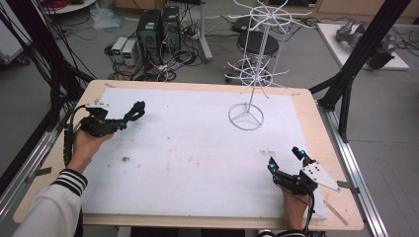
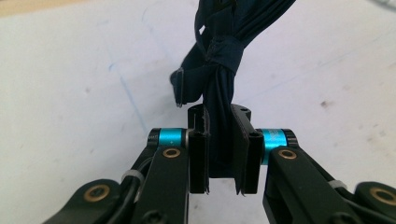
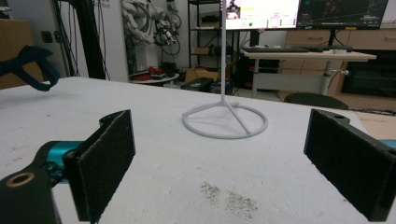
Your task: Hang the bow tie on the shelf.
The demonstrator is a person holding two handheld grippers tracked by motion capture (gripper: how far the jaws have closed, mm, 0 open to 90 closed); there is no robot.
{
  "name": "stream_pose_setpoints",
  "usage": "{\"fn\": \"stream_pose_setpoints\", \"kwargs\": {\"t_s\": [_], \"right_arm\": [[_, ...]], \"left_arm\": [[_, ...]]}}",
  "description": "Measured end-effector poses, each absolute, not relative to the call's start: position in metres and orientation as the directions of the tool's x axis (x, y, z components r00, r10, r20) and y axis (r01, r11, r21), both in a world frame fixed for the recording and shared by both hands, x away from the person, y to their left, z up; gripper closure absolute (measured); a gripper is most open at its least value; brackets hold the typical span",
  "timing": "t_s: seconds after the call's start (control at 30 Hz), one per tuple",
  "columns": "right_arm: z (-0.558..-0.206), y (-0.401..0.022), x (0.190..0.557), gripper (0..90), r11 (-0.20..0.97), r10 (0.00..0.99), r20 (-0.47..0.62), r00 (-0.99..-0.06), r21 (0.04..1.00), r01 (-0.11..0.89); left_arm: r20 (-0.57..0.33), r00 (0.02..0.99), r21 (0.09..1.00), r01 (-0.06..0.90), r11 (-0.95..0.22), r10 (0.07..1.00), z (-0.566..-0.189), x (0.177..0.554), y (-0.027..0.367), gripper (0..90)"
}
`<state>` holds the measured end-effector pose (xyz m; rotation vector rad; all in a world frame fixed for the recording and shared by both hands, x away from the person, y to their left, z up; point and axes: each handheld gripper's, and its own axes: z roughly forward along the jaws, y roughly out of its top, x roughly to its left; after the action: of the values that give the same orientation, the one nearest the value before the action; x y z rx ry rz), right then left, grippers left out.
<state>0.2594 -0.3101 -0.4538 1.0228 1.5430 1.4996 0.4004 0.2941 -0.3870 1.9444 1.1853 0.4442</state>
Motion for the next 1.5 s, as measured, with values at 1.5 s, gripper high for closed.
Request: {"fn": "stream_pose_setpoints", "kwargs": {"t_s": [1.5], "right_arm": [[-0.454,-0.310,0.259,7.9,-0.008,0.911,0.026,-0.412,0.999,0.046]], "left_arm": [[-0.134,0.705,0.949,0.293,-0.114,0.696,-0.312,0.405,0.178,78.4]]}}
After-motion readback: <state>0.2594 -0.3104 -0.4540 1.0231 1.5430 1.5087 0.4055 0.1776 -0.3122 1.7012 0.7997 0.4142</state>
